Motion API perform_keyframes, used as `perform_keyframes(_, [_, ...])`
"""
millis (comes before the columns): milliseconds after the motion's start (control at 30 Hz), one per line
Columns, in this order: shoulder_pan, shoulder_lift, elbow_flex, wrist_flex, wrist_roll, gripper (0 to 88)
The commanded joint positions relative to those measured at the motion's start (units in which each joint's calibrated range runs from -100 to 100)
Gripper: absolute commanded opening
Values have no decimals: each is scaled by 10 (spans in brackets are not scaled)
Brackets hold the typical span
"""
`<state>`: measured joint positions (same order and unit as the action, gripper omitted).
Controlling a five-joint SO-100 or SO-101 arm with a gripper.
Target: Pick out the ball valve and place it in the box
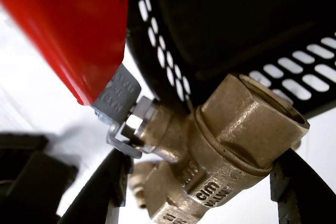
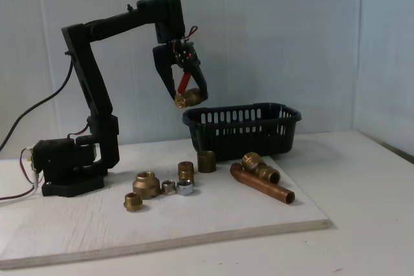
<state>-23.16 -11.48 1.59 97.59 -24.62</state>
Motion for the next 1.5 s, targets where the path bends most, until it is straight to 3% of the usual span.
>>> perform_keyframes(0, [-13,-14,-21,-34,-1,85])
perform_keyframes(167, [-9,78,-66,-47,2,85])
perform_keyframes(533, [22,255,-362,17,12,85])
perform_keyframes(933, [88,333,-366,17,26,85])
perform_keyframes(1467, [94,373,-366,10,30,85])
